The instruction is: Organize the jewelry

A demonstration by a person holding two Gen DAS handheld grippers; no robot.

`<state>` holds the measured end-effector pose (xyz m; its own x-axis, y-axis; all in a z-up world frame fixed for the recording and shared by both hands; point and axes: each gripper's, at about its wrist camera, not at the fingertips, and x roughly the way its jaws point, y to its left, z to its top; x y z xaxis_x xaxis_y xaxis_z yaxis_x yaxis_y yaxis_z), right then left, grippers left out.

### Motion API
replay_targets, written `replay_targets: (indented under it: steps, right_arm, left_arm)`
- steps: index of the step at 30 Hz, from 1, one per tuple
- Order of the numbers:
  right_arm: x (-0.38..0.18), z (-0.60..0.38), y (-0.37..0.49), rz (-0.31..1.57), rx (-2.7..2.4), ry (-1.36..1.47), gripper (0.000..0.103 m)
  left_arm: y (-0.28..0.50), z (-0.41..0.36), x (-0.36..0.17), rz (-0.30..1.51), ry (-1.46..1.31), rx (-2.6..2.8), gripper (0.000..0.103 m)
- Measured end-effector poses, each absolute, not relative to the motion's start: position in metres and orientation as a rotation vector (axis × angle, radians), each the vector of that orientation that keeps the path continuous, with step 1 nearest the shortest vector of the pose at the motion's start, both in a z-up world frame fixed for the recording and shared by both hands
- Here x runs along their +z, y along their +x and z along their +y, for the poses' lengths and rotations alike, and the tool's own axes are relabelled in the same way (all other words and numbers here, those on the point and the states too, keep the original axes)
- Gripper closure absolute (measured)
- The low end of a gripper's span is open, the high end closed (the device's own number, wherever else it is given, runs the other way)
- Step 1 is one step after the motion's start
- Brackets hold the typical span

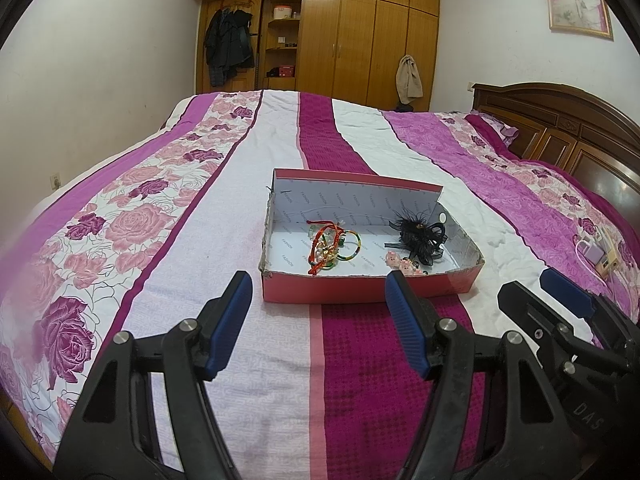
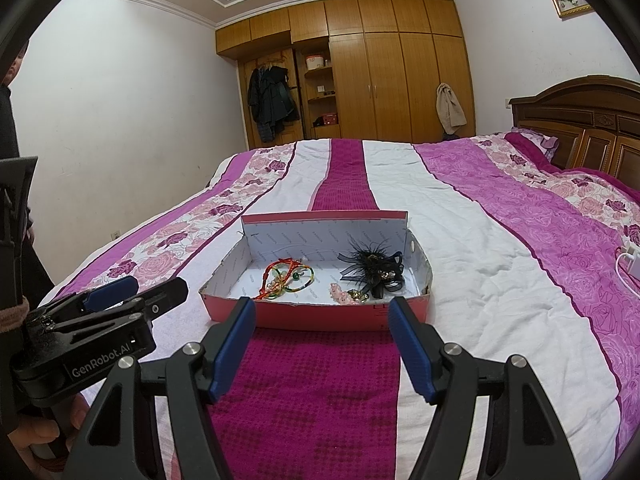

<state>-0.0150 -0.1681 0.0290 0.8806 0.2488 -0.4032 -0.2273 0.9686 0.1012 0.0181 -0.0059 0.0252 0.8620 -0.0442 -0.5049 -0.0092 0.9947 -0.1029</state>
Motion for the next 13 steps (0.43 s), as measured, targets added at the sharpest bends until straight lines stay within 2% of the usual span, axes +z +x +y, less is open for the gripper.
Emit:
replay_targets:
  steps: [13]
  right_arm:
    - [0.0289,-0.1675,-0.0151,0.427,0.249,0.051,0.032]
  left_arm:
    - [0.0177,-0.0074,0.0256,0.535,-0.102,-0.019,0.042]
